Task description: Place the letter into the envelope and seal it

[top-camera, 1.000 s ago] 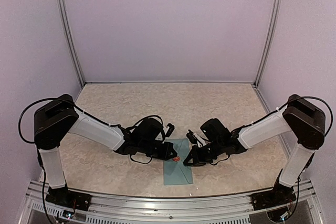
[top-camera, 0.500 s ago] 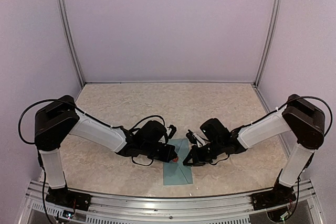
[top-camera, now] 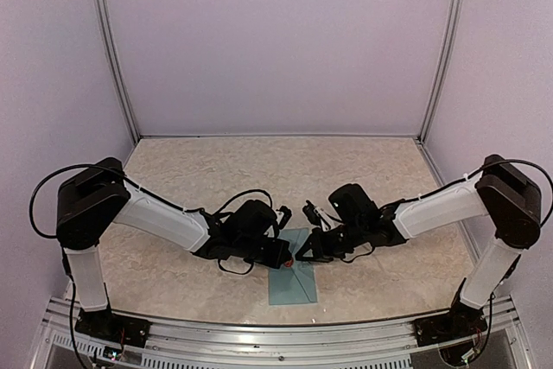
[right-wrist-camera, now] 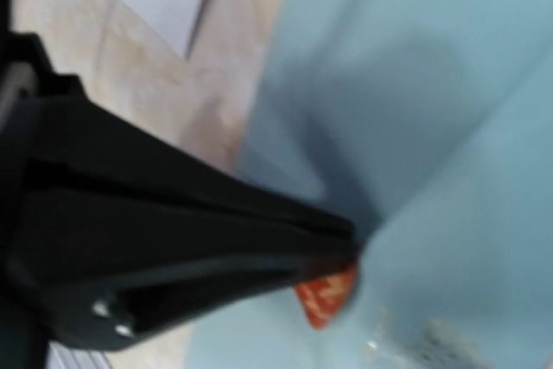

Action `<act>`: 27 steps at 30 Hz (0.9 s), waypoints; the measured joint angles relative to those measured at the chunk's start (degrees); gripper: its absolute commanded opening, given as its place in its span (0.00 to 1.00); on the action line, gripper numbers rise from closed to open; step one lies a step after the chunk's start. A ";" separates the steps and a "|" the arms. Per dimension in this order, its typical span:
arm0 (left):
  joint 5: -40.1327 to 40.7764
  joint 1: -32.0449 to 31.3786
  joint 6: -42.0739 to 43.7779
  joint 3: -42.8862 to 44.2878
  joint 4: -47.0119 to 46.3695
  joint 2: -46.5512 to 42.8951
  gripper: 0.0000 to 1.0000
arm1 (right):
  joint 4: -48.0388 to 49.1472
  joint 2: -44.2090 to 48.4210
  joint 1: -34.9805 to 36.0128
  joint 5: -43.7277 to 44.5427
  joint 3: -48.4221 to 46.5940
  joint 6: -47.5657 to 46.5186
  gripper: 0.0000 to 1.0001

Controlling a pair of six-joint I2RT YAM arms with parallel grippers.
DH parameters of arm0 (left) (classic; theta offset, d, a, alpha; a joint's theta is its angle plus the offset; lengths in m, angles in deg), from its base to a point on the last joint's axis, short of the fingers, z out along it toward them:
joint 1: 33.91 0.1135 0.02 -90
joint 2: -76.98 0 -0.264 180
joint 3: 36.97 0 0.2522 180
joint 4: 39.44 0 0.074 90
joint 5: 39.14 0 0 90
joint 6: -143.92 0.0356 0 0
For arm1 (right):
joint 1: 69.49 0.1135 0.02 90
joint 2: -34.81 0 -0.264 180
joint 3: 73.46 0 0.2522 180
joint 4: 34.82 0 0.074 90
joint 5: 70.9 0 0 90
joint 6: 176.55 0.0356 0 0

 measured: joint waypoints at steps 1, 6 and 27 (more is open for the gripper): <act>0.07 0.00 0.00 0.02 0.04 0.00 0.00 | 0.20 -0.07 0.00 -0.11 -0.24 0.02 0.03; 0.15 0.00 0.00 0.02 0.13 0.00 0.00 | 1.42 -1.75 0.00 -0.90 -1.38 0.02 0.03; 0.33 -0.04 0.00 0.02 0.20 0.00 0.00 | 1.88 -8.59 0.00 -0.74 -3.85 0.09 0.01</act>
